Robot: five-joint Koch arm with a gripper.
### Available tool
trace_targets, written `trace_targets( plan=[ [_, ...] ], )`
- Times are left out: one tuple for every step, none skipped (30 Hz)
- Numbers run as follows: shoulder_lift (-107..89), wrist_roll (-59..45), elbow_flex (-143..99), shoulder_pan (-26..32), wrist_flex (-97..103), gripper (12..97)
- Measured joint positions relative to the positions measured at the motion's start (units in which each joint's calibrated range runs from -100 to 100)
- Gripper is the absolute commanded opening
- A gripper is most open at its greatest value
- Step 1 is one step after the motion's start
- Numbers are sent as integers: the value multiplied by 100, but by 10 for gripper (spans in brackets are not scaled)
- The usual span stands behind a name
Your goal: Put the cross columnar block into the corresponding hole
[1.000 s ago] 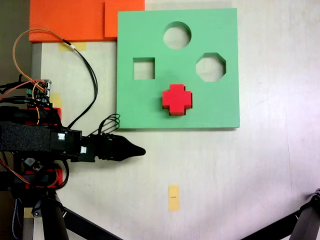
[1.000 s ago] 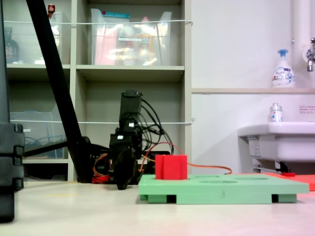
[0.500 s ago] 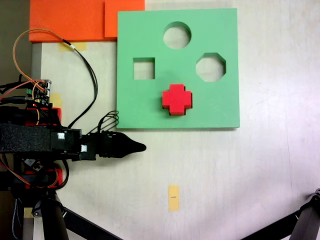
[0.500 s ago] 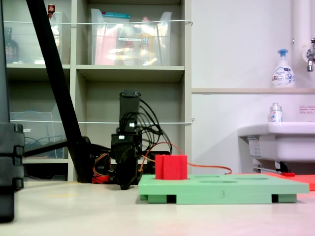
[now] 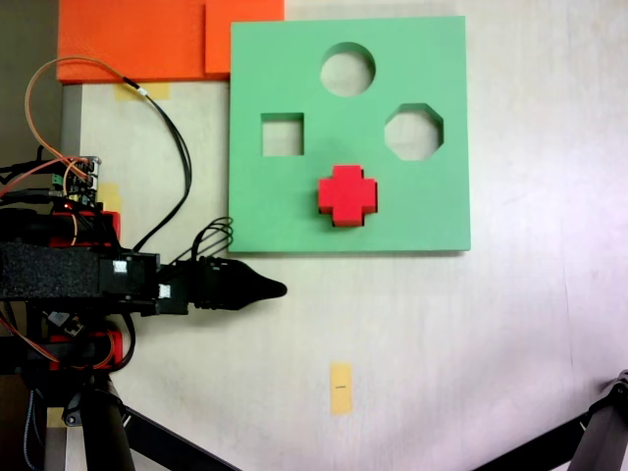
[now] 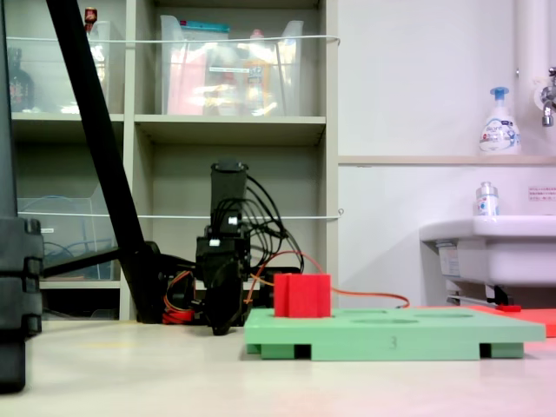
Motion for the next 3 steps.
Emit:
trace_targets(
  plan=[
    [0, 0, 0, 5, 0, 501],
    [0, 0, 0, 5, 0, 501],
    [0, 0, 0, 5, 0, 501]
  ],
)
